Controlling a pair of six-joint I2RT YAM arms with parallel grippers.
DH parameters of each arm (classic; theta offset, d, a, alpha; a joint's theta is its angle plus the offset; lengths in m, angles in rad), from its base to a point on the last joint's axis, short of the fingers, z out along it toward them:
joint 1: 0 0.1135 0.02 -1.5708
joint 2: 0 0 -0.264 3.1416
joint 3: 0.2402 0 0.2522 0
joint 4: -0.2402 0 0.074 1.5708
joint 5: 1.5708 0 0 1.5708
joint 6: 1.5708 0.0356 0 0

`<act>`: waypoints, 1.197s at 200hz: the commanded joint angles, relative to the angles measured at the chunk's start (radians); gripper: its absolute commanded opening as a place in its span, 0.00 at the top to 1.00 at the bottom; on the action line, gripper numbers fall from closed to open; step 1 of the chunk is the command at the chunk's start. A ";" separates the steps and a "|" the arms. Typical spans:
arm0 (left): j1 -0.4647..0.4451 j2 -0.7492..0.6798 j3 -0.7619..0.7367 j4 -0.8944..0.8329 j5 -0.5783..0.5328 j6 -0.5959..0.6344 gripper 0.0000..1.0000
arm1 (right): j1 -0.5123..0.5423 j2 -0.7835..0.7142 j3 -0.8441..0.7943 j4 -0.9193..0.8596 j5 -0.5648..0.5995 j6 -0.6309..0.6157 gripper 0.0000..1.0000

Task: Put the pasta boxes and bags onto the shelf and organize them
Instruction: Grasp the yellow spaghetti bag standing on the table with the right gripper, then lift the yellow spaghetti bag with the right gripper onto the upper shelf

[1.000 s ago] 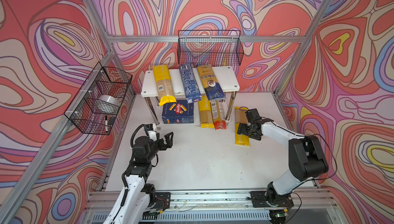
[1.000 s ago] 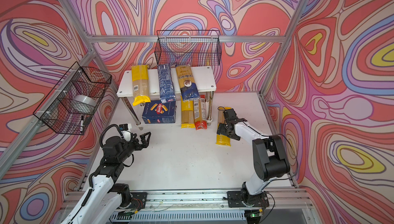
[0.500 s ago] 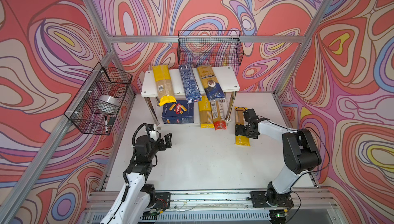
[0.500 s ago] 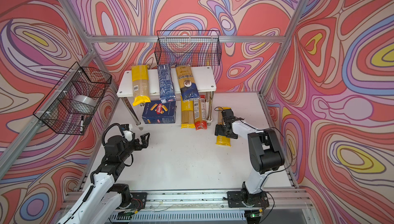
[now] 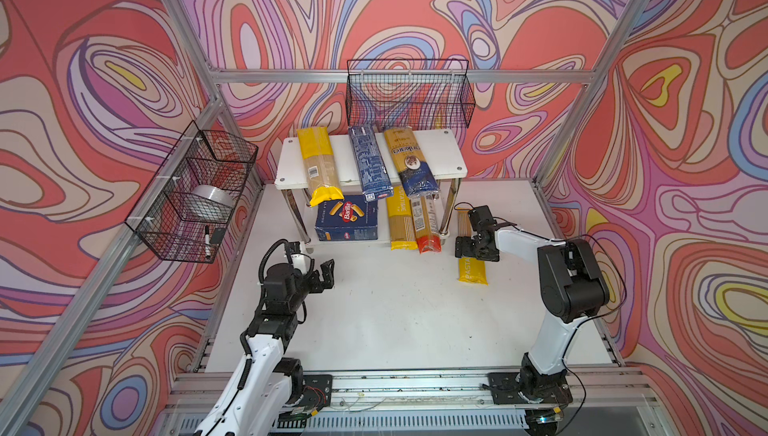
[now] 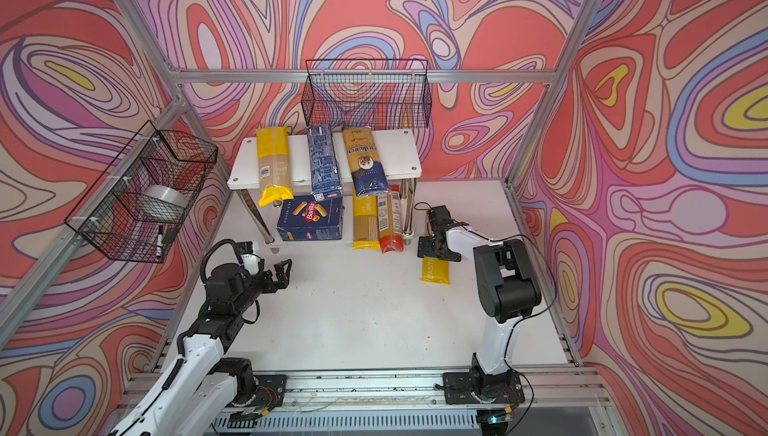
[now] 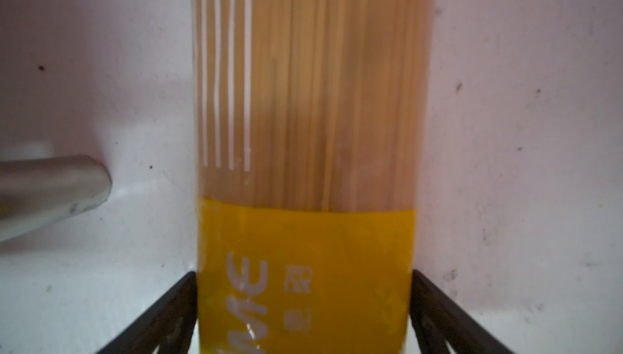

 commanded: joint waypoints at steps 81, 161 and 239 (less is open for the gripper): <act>-0.002 0.005 0.010 0.002 -0.022 0.010 0.00 | 0.001 -0.011 -0.096 0.061 -0.072 0.012 0.33; -0.003 -0.004 0.011 -0.018 -0.041 0.016 0.00 | 0.001 -0.160 -0.123 0.044 -0.041 0.032 0.78; -0.003 0.002 0.014 -0.018 -0.039 0.016 0.00 | 0.002 -0.435 -0.103 -0.054 -0.037 0.050 1.00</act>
